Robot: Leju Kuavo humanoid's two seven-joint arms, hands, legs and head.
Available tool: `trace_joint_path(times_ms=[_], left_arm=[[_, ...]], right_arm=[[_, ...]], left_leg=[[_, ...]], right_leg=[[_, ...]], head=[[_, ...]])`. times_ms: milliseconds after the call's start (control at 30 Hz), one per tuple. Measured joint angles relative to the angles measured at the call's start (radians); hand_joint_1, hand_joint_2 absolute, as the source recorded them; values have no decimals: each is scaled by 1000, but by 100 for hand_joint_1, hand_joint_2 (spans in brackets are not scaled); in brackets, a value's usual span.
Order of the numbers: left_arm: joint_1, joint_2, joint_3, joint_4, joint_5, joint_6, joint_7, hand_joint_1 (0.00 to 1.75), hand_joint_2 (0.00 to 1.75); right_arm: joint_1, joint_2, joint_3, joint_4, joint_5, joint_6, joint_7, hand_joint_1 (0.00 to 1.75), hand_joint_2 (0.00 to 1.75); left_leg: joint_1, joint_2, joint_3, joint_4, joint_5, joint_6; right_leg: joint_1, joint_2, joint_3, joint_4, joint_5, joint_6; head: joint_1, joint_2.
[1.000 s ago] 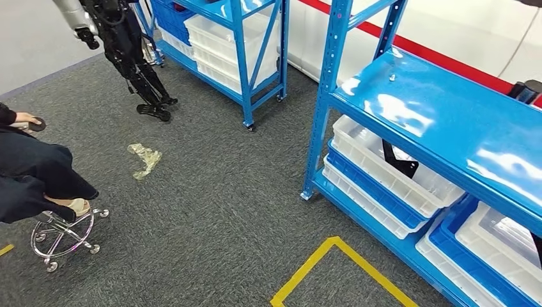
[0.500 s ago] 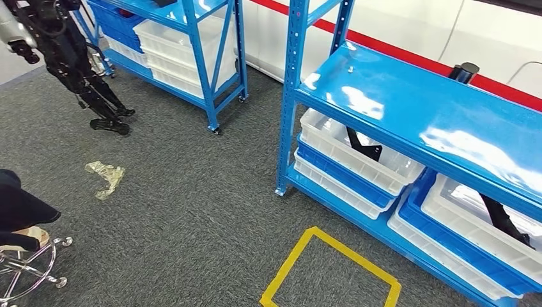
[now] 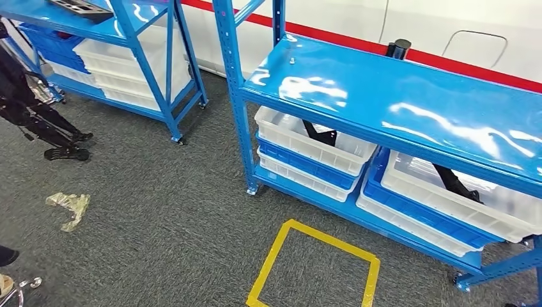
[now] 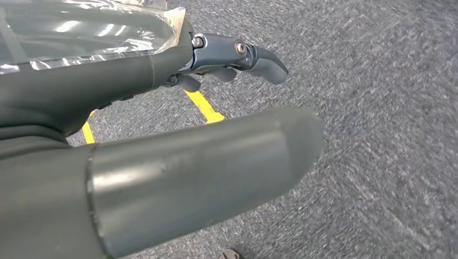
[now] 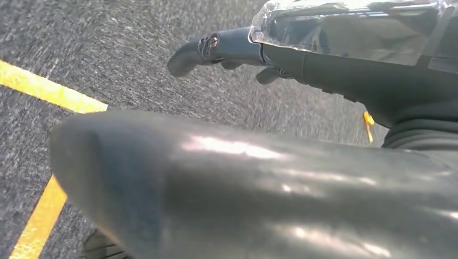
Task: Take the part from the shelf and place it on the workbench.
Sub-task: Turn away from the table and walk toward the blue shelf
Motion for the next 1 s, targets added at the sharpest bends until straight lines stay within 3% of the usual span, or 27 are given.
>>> trace_joint_path(times_ms=[33, 67, 100, 133, 200, 267, 333, 367, 433, 500, 567, 600, 633, 700, 767, 833, 867, 933, 1000], left_arm=[[2, 0, 0, 0, 0, 0, 0, 0, 0], [3, 0, 1, 0, 1, 0, 0, 0, 0], [4, 0, 1, 0, 1, 0, 0, 0, 0], [5, 0, 1, 0, 2, 0, 0, 0, 0], [5, 0, 2, 0, 2, 0, 0, 0, 0], [6, 0, 3, 0, 2, -1, 0, 0, 0], [6, -1, 4, 0, 1, -2, -1, 0, 0], [5, -1, 4, 0, 0, -3, -1, 0, 0], [5, -2, 4, 0, -4, -4, -1, 0, 0], [5, -2, 4, -1, -9, -5, -1, 0, 0], [5, -3, 4, -1, -15, -5, -1, 0, 0], [4, -3, 3, -1, -17, -5, -1, 0, 0], [3, -3, 3, -1, -20, -5, -1, 0, 0], [1, -4, 3, -1, -23, -6, -1, 0, 0], [0, -4, 3, -1, -24, -7, -1, 0, 0], [-4, -3, 3, -1, -24, -7, -1, 0, 0], [-7, -3, 3, -2, -25, -7, -1, 0, 0], [-9, -2, 3, -2, -29, -8, -1, 0, 0], [-7, -1, 3, -3, -33, -8, 0, 0, 0]], right_arm=[[-1, 1, 0, 0, 0, 0, 0, 0, 0], [0, 1, 0, 0, -1, 0, 0, 0, 0], [0, 1, 0, 0, -2, 0, 0, 0, 0], [0, 1, 0, 0, -5, 0, 0, 0, 0], [-3, 1, 0, -1, -10, 1, 0, 0, 0], [-5, 1, 0, -1, -20, 3, 0, 0, 0], [-4, 1, -2, -2, -43, 3, 0, 0, 0], [-3, 0, -6, -2, -59, 2, -1, 0, 0], [-1, 0, -18, -3, -87, -2, -4, 0, 0], [-1, -1, -30, -3, -101, -6, -8, 0, 0], [2, -3, -38, -3, -108, -8, -11, 0, 0], [6, -4, -42, -3, -111, -8, -11, 0, 0], [8, -6, -46, -3, -112, -8, -11, 0, 0], [10, -8, -52, -3, -115, -9, -11, 0, 0], [8, -9, -55, -3, -117, -9, -11, 0, 0], [9, -10, -58, -3, -119, -9, -12, 0, 0], [11, -10, -60, -3, -120, -10, -12, 0, 0], [12, -11, -62, -3, -117, -15, -16, 0, 0], [11, -10, -62, -3, -104, -24, -19, 0, 0]], left_leg=[[0, -6, -30, 56, -18, -1], [1, -8, -47, 82, -18, -2], [2, -9, -45, 68, 5, -1], [3, -13, -25, 18, 43, 0], [10, -57, 32, -117, 113, 2], [10, -92, 58, -182, 133, 7], [4, -76, 58, -189, 134, 19], [4, -63, 60, -194, 138, 28], [5, -36, 63, -205, 146, 44], [2, -5, 62, -207, 147, 52], [-1, 26, 62, -206, 145, 53], [-1, 39, 62, -206, 144, 52], [0, 50, 64, -206, 143, 50], [-2, 72, 70, -205, 138, 43], [-7, 90, 78, -204, 130, 30], [-8, 108, 87, -206, 125, 19], [-6, 106, 90, -205, 121, 13], [0, 65, 77, -164, 88, 3], [2, 10, 21, -45, 21, -2]], right_leg=[[1, 13, 0, 0, 0, 0], [2, 25, 0, 1, 0, 0], [3, 39, 2, 1, 0, 0], [2, 52, 3, 2, 0, 0], [5, 77, 2, 8, -1, 4], [8, 99, -8, 12, 0, 14], [6, 120, -19, 7, 7, 30], [5, 115, -25, 10, 7, 36], [9, 67, -55, 62, -21, 37], [10, 17, -118, 191, -81, 29], [8, 6, -164, 291, -115, 33], [7, 3, -160, 288, -110, 41], [6, -4, -133, 243, -91, 50], [6, -42, -50, 96, -42, 63], [11, -72, -2, 13, -14, 55], [15, -61, -5, 8, -10, 39], [9, -50, -5, 8, -9, 32], [0, -30, -2, 5, -5, 16], [-1, -13, -1, 4, -2, 3]], head=[[0, 0], [0, 0], [0, 0], [0, 0], [-1, 0], [0, 0], [0, 0], [0, 0], [5, 0], [10, 0], [11, 0], [12, 0], [12, 0], [14, 0], [13, 0], [12, 0], [11, 0], [7, 0], [3, 0]])
